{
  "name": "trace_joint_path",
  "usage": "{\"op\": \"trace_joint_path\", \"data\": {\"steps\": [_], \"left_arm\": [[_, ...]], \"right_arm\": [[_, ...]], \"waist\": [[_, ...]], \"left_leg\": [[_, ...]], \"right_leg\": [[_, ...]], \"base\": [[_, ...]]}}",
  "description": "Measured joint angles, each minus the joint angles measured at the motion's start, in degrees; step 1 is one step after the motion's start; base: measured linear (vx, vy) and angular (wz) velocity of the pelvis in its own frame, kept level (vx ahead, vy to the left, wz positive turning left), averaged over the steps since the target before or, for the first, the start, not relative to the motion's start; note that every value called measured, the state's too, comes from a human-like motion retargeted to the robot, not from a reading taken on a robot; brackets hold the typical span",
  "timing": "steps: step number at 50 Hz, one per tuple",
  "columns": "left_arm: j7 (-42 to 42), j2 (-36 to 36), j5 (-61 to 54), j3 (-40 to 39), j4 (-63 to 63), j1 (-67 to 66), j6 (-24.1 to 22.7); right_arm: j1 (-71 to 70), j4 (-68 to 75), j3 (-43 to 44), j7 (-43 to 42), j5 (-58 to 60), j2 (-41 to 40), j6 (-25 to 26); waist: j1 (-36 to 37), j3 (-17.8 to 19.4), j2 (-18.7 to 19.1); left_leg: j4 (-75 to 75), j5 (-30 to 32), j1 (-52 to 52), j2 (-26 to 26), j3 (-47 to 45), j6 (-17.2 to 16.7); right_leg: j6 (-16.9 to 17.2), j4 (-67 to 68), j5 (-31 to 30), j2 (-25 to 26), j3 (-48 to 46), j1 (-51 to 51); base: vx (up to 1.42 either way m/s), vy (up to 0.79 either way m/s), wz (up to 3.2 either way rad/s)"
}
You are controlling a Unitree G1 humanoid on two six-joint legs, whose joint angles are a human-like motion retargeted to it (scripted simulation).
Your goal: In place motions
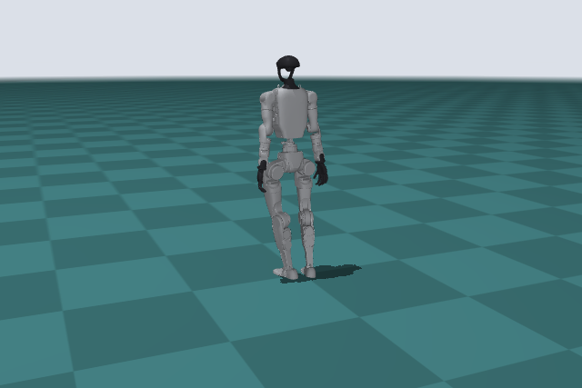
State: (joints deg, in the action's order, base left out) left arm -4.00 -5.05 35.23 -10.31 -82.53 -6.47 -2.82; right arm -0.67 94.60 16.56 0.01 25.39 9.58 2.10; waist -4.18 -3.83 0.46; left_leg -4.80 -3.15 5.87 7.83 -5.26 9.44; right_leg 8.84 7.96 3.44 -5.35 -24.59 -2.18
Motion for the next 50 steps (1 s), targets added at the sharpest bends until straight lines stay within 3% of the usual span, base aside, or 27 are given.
{"op": "trace_joint_path", "data": {"steps": [2, 5, 11, 15, 19, 23, 25, 28, 33, 36, 43, 45, 47, 50], "left_arm": [[0.13, -0.40, 0.94, 0.66, 0.99, 0.45, -0.24], [0.85, -0.78, 0.97, 1.46, 2.26, 1.59, -0.52], [0.45, 0.20, -1.50, 1.45, 2.83, 3.54, -0.98], [0.47, 0.23, -2.34, 2.77, 3.01, 3.94, -1.50], [-0.62, -0.66, -2.27, 3.36, 3.99, 4.47, -1.74], [-2.66, -0.58, -3.15, 2.59, 4.14, 4.12, -1.69], [-3.76, -0.13, -4.23, 1.51, 3.00, 3.56, -1.71], [-4.64, 0.42, -5.50, -0.23, 1.26, 3.10, -1.28], [-5.14, 1.15, -5.22, -3.05, 0.97, 2.85, -1.04], [-5.32, 0.96, -5.20, -3.83, 1.22, 2.41, -1.14], [-4.89, -0.42, -6.68, -6.70, 1.54, 4.08, -0.96], [-5.14, -0.54, -7.04, -6.94, 1.70, 4.25, -1.07], [-5.67, -0.52, -7.54, -7.10, 1.58, 3.77, -1.09], [-6.38, 0.05, -8.59, -8.08, 0.31, 2.73, -0.46]], "right_arm": [[0.01, -0.15, -0.35, 0.02, -1.54, -0.43, -0.43], [0.53, -0.36, -0.79, 0.08, -1.90, -1.19, -0.70], [1.45, -0.53, -1.10, 0.48, 0.46, -1.94, -0.77], [1.50, -1.66, -0.90, 0.47, 1.11, -1.86, -1.02], [-0.31, -3.50, -1.38, 1.16, 1.25, -1.63, -1.17], [-2.67, -4.83, -1.84, 1.29, 2.89, -0.69, -1.32], [-3.35, -5.29, -2.16, 0.99, 4.07, -0.05, -1.31], [-3.52, -5.99, -2.39, 0.19, 3.77, 0.37, -1.59], [-2.74, -5.73, -1.41, 0.84, 1.33, 0.51, -2.28], [-1.52, -4.68, -0.56, 1.16, 2.04, 0.09, -1.63], [0.13, -3.15, 1.11, 0.82, 4.22, -1.89, -1.09], [0.39, -2.77, 2.13, 0.96, 4.84, -2.04, -0.88], [0.91, -2.60, 3.13, 0.75, 5.78, -2.06, -0.65], [1.58, -2.05, 3.35, -0.03, 6.20, -1.75, 0.08]], "waist": [[0.22, 0.34, -0.12], [-1.08, 1.29, -0.20], [-2.18, 3.52, -0.27], [-4.30, 5.27, 0.54], [-0.32, 8.53, 0.37], [4.44, 10.12, -0.08], [4.34, 9.81, -0.23], [1.68, 9.47, 0.51], [0.69, 8.87, 0.34], [0.47, 6.82, -1.02], [4.41, -0.15, -5.09], [6.26, -0.57, -5.43], [7.63, -0.68, -4.41], [9.27, -1.34, -5.18]], "left_leg": [[-0.53, 0.32, 0.93, -0.20, 1.14, -0.49], [-1.42, 1.26, 2.01, 0.08, 5.50, -1.17], [-2.18, 3.90, 3.31, 1.20, 14.31, -3.60], [-3.10, 5.50, 4.75, 3.11, 21.50, -5.70], [-2.68, 6.52, 6.30, 4.03, 23.76, -7.21], [-0.57, 3.16, 8.80, 3.35, 19.82, -4.75], [0.41, -0.45, 10.31, 1.66, 12.66, -4.25], [1.88, -3.85, 11.49, -2.59, -3.10, -6.36], [0.56, -1.27, 8.00, -10.40, -39.08, -14.39], [-1.65, 1.00, 4.64, -10.95, -50.85, -13.36], [-8.32, 3.97, 7.59, -11.50, -55.23, -7.17], [-6.39, 5.31, 6.55, -10.15, -54.07, -7.13], [-2.66, 6.29, 5.11, -8.76, -50.42, -12.23], [-2.16, 8.52, 9.14, -7.27, -39.13, -9.94]], "right_leg": [[1.67, 2.58, -0.57, -0.02, 0.45, -0.79], [1.46, 5.51, -2.27, 0.69, 3.45, -1.37], [3.87, 7.04, -2.67, 4.89, 29.13, -1.81], [6.15, 4.32, -1.18, 5.24, 31.86, 0.05], [0.89, 1.39, 1.07, 3.37, 18.62, 1.64], [-0.04, 0.18, 2.07, 1.79, 12.22, 1.04], [-0.29, -0.72, 2.77, 1.38, 8.25, 1.07], [0.14, -2.17, 3.55, 0.97, -0.98, 2.12], [2.42, -4.04, 4.81, 0.44, -14.85, 4.46], [4.98, -4.79, 4.93, -0.06, -22.98, 5.42], [6.16, -5.01, -0.44, 0.73, -37.36, -0.93], [6.16, -4.45, -2.36, 1.65, -41.38, -1.05], [6.16, -3.75, -4.07, 3.97, -45.30, 0.11], [6.16, -2.24, -8.47, 4.47, -45.88, 1.53]], "base": [[-0.07, 0.03, 0.77], [-0.05, -0.03, 1.56], [-0.07, -0.06, 2.08], [-0.12, -0.07, 2.55], [-0.31, -0.07, 1.45], [-0.41, -0.06, 1.43], [-0.29, -0.02, 2.33], [-0.26, -0.01, 2.98], [-0.25, 0.06, 3.12], [-0.11, 0.04, 3.54], [-0.17, 0.03, 2.93], [-0.10, 0.06, 2.38], [0.06, 0.14, 2.28], [0.19, 0.16, 1.80]]}}
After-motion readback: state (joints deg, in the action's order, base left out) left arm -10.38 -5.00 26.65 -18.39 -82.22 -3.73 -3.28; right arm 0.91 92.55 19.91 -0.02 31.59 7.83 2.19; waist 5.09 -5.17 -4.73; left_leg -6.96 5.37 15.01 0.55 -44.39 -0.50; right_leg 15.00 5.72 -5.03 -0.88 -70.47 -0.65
